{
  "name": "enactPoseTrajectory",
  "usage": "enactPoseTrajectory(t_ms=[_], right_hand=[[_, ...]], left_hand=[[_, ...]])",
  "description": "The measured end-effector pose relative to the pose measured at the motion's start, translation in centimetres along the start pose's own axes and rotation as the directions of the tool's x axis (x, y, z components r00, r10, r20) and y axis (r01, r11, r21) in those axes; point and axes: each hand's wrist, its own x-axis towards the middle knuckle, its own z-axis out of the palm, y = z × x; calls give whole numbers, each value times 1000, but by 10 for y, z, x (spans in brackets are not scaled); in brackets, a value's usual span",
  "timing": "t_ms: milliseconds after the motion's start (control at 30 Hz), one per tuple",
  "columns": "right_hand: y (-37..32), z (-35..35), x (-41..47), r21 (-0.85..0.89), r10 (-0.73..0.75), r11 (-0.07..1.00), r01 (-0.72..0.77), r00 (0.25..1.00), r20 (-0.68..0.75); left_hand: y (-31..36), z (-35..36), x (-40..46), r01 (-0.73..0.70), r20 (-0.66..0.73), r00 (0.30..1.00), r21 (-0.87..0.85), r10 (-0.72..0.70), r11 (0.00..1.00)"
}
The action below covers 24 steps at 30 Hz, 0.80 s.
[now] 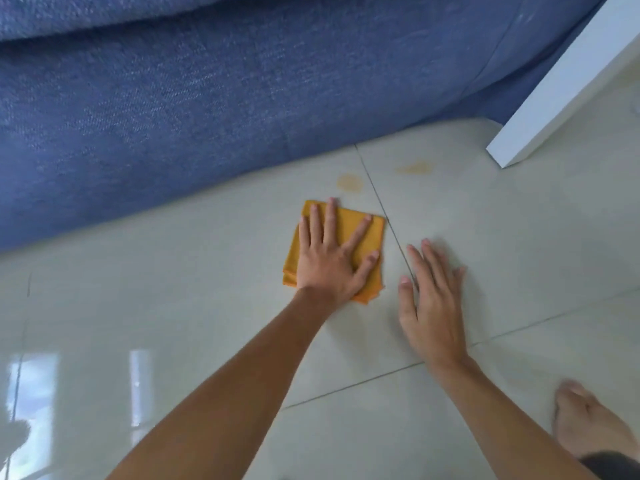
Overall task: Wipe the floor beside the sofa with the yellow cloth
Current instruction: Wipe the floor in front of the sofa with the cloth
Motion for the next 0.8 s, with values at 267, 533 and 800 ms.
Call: enactPoseTrajectory(t_ms=[267, 533, 800], right_hand=[[56, -25, 4, -326, 130, 940, -98, 989, 76], [57, -21, -2, -367, 116, 925, -97, 993, 31], [56, -19, -1, -325, 104, 941, -97, 995, 5]], left_hand=[[-56, 9, -110, 9, -5, 1000, 60, -9, 998], [-142, -15, -23, 441, -69, 896, 4, -439, 898], [-49, -18, 95, 304, -35, 952, 53, -303, 951]])
